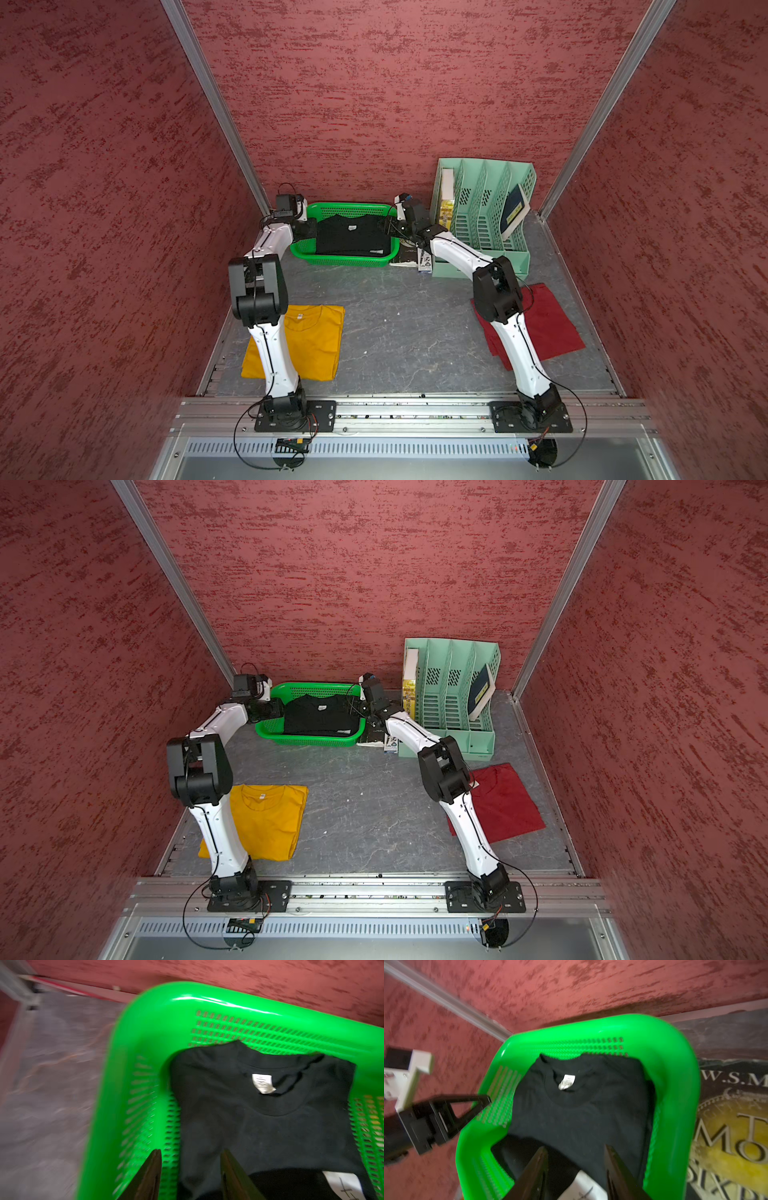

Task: Put the folded t-shirts into the basket
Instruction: Place the T-shirt in the bin, then move the bin to the center of the board.

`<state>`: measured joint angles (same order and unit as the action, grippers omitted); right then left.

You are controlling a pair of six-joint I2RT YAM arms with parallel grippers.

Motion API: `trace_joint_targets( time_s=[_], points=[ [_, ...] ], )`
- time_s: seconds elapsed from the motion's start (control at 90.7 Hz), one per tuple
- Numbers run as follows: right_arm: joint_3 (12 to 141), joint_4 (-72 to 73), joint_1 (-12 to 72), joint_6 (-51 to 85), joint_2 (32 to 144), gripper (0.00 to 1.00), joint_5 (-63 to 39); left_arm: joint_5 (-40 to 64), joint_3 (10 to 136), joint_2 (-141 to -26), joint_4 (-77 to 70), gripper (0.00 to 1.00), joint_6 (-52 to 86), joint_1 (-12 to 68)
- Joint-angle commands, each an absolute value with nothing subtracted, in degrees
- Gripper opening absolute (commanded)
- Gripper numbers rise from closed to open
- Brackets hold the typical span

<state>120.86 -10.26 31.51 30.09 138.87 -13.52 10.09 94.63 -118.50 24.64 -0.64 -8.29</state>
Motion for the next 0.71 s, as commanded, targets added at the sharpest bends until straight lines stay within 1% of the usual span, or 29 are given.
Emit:
trace_joint_targets(
  time_s=[0.0,0.22,0.298,0.364,0.43,0.529,0.694],
  points=[
    [120.65,-15.02,35.89,19.96,134.23,0.47,-16.08,6.00,89.61,-116.11,23.02,0.48,4.50,-10.71],
    [124.63,-18.62,41.57,14.51,137.81,0.50,-22.04,8.31,79.44,-108.07,19.89,0.48,6.42,-11.56],
    [127.96,-19.81,43.00,11.81,140.82,0.53,-26.54,11.22,75.15,-103.90,17.05,0.47,7.75,-12.19],
    [131.05,-22.13,43.96,6.28,142.87,0.53,-31.09,14.42,72.07,-100.74,15.51,0.48,8.97,-13.04],
    [132.11,-23.92,44.87,2.90,143.59,0.54,-32.13,16.91,70.94,-98.65,16.77,0.47,10.04,-13.93],
    [130.68,-24.78,45.24,3.36,142.62,0.55,-32.88,18.33,69.24,-97.24,19.56,0.47,11.75,-14.16],
    [122.10,-22.46,45.26,6.49,136.63,0.55,-29.33,24.37,60.57,-96.04,14.08,0.45,14.69,-13.30]
  ],
)
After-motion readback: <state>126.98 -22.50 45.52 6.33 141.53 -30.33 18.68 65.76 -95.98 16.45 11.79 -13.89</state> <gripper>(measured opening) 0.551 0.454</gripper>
